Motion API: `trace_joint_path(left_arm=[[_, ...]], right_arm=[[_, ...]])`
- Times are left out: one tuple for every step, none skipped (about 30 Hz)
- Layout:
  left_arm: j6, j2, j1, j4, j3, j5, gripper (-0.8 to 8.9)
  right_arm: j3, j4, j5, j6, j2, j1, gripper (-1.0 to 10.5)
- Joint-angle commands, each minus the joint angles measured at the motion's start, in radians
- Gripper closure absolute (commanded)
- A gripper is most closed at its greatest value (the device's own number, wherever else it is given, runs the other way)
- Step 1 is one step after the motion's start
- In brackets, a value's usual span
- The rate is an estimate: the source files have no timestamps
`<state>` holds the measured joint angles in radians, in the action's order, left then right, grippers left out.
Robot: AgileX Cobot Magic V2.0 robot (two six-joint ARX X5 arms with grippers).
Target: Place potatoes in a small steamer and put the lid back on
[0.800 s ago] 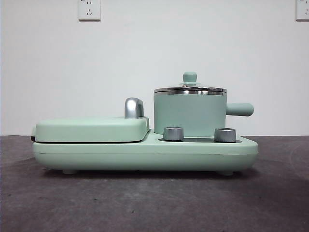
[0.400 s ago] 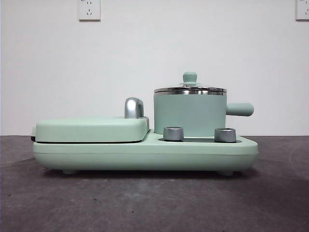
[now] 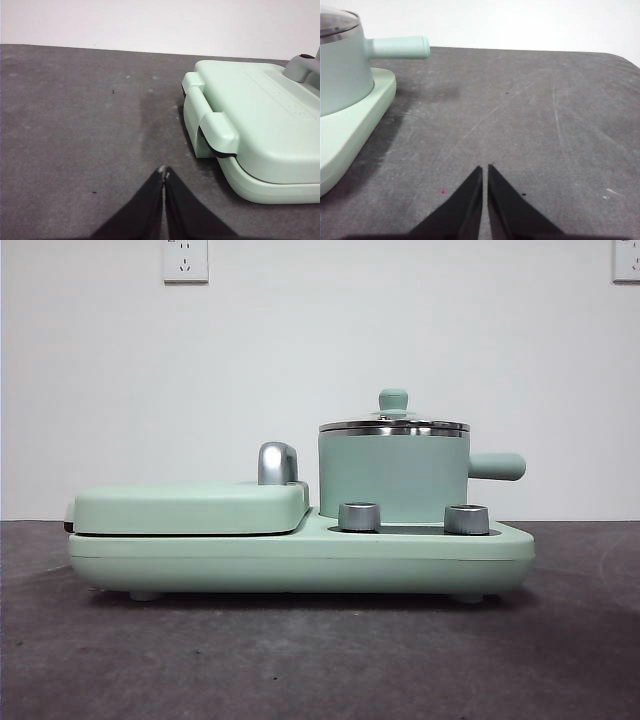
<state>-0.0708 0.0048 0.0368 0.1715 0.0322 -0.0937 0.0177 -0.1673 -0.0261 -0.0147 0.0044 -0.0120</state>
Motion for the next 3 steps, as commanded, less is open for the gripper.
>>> trace_joint_path(left_arm=[[-0.001,-0.002,0.0,-0.014,-0.018,-0.004,8.08],[-0.001,-0.002,0.0,-0.014,-0.018,-0.004,8.08],[-0.001,-0.002,0.0,-0.014,-0.018,-0.004,8.08]], right_arm=[[-0.005,0.01,-0.001,-0.003,-0.001,0.001,9.3],[-0.006,0.01,-0.001,-0.003,-0.001,0.001,9.3],[-0.005,0.01,-0.001,-0.003,-0.001,0.001,9.3]])
